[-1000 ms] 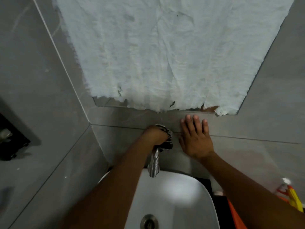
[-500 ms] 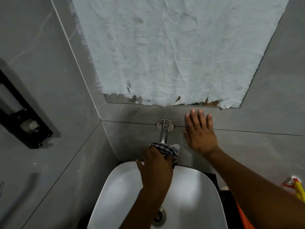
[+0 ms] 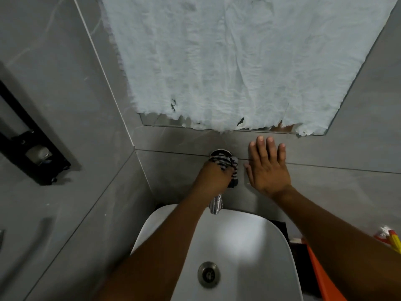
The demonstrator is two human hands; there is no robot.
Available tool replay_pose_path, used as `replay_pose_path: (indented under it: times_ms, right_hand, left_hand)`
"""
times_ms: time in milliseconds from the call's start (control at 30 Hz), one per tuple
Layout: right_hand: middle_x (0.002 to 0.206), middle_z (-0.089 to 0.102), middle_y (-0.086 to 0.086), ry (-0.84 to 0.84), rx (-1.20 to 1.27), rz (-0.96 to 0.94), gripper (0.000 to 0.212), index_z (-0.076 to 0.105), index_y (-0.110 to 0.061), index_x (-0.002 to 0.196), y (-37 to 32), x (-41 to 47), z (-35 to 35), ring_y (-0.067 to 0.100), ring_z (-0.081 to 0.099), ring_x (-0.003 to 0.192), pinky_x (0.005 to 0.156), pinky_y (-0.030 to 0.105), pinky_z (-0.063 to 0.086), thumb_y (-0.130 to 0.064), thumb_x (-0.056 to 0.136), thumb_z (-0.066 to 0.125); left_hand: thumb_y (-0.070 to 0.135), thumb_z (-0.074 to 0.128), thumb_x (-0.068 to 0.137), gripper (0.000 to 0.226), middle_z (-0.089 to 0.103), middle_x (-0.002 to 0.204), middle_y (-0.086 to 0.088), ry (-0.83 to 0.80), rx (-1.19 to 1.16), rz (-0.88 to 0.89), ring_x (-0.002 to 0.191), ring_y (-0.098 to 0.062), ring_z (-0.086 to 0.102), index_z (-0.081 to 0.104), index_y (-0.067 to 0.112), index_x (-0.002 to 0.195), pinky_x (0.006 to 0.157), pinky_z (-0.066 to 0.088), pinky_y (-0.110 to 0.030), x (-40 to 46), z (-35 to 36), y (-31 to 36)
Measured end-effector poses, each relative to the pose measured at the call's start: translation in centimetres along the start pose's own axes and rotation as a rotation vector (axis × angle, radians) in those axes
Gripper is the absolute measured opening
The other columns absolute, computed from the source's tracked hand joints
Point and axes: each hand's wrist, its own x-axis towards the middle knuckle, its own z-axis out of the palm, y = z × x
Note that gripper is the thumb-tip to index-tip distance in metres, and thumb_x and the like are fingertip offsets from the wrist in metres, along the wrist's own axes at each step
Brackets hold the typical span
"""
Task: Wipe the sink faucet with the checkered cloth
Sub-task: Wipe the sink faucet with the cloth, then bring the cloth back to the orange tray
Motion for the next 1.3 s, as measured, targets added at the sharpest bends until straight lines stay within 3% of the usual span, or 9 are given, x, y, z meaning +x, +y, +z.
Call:
replay_pose_path:
  times_ms: [200,333,500,567,633,767,900,1000,1300]
  right_hand:
    - [0.165,-0.025,0.01,-0.065,0.014,0.033,0.08,0.005,-0.007,0.155,-0.4,-0.1,-0.8,0.03,-0.025,0.151,0.121,0.056,-0.006,-0.04,0.096,0.049]
    - [0.162,0.02,0.025,-0.186,0.135,0.242,0.078,0.023,-0.004,0.153,-4.1,0.3,-3.5,0.043,0.009,0.151,0.119,0.062,0.011,-0.028,0.09,0.06]
    - [0.114,0.064,0.014,-0.662,1.108,1.003,0.043,0.061,-0.011,0.12,-11.2,-5.6,-7.9,0.036,0.061,0.115,0.093,0.02,0.05,-0.045,0.099,0.046]
    - [0.101,0.068,0.009,-0.854,1.485,1.395,0.05,0.067,-0.018,0.106,-12.4,-7.3,-9.2,0.032,0.064,0.102,0.086,0.037,0.055,-0.057,0.099,0.036]
    - [0.104,0.069,0.003,-0.963,1.613,1.382,0.045,0.068,-0.028,0.103,-12.2,-8.7,-10.4,0.027,0.064,0.103,0.087,0.043,0.056,-0.061,0.095,0.039]
    - [0.113,0.075,0.004,-0.759,1.634,1.2,0.042,0.071,-0.031,0.112,-9.4,-11.6,-12.0,0.021,0.074,0.099,0.071,0.035,0.063,-0.044,0.073,0.082]
    - [0.106,0.078,0.003,-0.552,1.665,1.255,0.042,0.076,-0.031,0.106,-4.7,-13.3,-13.3,0.022,0.076,0.096,0.072,0.038,0.065,-0.03,0.065,0.085]
    - [0.101,0.08,0.005,-0.463,1.644,1.363,0.039,0.076,-0.024,0.104,-0.9,-15.6,-14.6,0.027,0.078,0.091,0.067,0.038,0.064,-0.024,0.067,0.084]
    - [0.115,0.072,0.022,-0.394,1.397,1.998,0.032,0.065,0.0,0.117,10.4,-29.1,-12.8,0.038,0.07,0.105,0.062,0.038,0.064,-0.005,0.086,0.073]
  left_hand:
    - [0.037,0.058,0.093,0.045,0.061,0.119,0.007,0.034,-0.176,0.051,0.1,-0.002,0.063,0.044,0.021,0.132,0.074,0.049,-0.007,-6.4,2.8,-7.0]
    - [0.024,0.061,0.092,0.057,0.059,0.127,0.0,0.13,-0.217,0.048,0.101,-0.003,0.062,0.034,0.013,0.142,0.084,0.051,-0.01,-7.9,3.9,-7.9]
    - [0.011,0.06,0.093,0.052,0.06,0.132,-0.01,0.102,-0.245,0.012,0.11,-0.013,0.063,0.037,0.008,0.139,0.096,0.052,-0.02,-9.9,5.7,-10.2]
    - [0.002,0.056,0.094,0.041,0.061,0.128,-0.017,0.067,-0.28,-0.015,0.111,-0.023,0.063,0.045,0.005,0.133,0.094,0.051,-0.019,-11.2,7.2,-11.9]
    - [0.0,0.054,0.094,0.033,0.064,0.119,-0.01,0.043,-0.337,-0.075,0.106,-0.017,0.063,0.051,0.008,0.126,0.087,0.053,-0.014,-12.0,8.4,-12.3]
    - [0.019,0.063,0.09,0.031,0.07,0.114,-0.008,0.045,-0.389,-0.197,0.101,-0.026,0.07,0.059,0.016,0.121,0.087,0.06,-0.043,-11.4,10.2,-10.5]
    - [0.017,0.05,0.093,0.029,0.074,0.106,-0.019,-0.025,-0.906,-0.348,0.094,-0.033,0.073,0.068,0.006,0.112,0.071,0.061,-0.039,-10.3,12.6,-7.2]
    - [0.005,0.051,0.087,0.025,0.072,0.102,-0.021,-0.01,-1.183,-0.471,0.096,-0.037,0.069,0.068,-0.001,0.104,0.085,0.056,-0.045,-8.5,15.1,-4.6]
    - [-0.016,0.062,0.068,0.034,0.069,0.101,-0.018,-0.446,-0.36,-0.307,0.099,-0.033,0.064,0.067,-0.003,0.099,0.079,0.051,-0.037,-1.5,32.5,0.0]
